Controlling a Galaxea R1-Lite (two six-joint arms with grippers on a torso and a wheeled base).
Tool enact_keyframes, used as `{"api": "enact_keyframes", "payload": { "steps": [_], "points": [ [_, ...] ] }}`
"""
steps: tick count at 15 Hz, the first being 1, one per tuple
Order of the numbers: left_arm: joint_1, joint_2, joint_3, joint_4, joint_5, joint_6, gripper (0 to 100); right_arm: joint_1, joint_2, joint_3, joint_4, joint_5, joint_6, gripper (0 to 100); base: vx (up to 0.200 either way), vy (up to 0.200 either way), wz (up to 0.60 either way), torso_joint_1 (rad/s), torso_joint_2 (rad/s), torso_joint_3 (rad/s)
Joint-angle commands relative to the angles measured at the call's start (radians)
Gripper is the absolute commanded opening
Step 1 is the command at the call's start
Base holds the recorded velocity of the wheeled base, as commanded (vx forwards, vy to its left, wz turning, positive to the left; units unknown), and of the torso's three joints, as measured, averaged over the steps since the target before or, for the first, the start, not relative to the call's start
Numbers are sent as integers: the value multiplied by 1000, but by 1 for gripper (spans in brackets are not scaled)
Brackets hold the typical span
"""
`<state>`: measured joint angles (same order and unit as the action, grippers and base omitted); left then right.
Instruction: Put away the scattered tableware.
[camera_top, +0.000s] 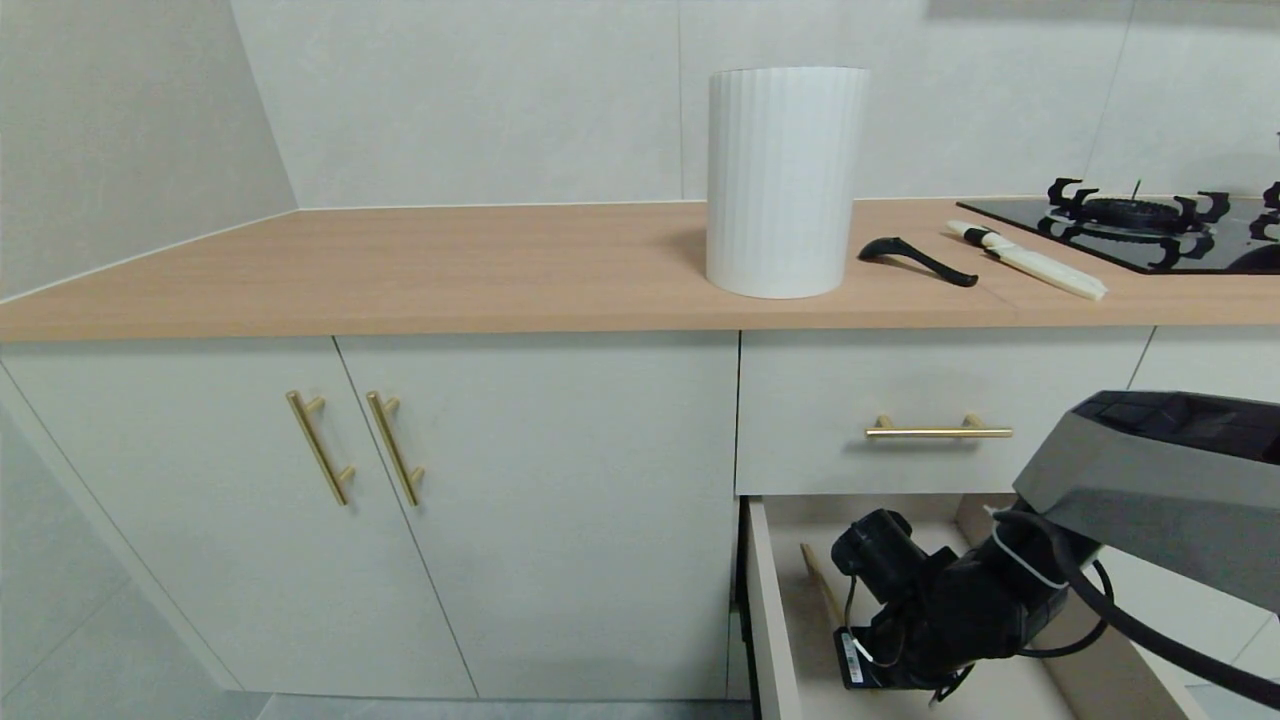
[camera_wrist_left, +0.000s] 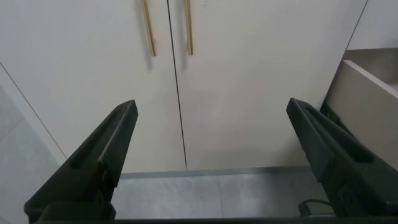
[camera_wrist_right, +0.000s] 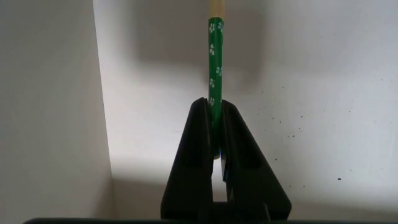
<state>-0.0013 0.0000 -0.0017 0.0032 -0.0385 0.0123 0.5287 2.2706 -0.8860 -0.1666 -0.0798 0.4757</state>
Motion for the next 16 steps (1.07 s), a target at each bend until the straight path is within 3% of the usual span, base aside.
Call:
{"api": "enact_keyframes", "payload": {
  "steps": [1, 2, 3, 11, 16],
  "points": [
    [1, 0, 0, 0, 0, 0, 100, 0, 0, -1, -1, 0, 0, 0, 0, 0, 0, 0, 0, 0],
    [1, 0, 0, 0, 0, 0, 100, 0, 0, -1, -1, 0, 0, 0, 0, 0, 0, 0, 0, 0],
    [0, 0, 0, 0, 0, 0, 100, 0, 0, -1, -2, 0, 0, 100, 0, 0, 0, 0, 0, 0],
    [1, 0, 0, 0, 0, 0, 100, 0, -28, 10, 6, -9, 0, 100, 0, 0, 0, 0, 0, 0],
    [1, 0, 0, 0, 0, 0, 100, -47, -448, 74, 47, -18, -16, 100, 0, 0, 0, 0, 0, 0]
  ]
}}
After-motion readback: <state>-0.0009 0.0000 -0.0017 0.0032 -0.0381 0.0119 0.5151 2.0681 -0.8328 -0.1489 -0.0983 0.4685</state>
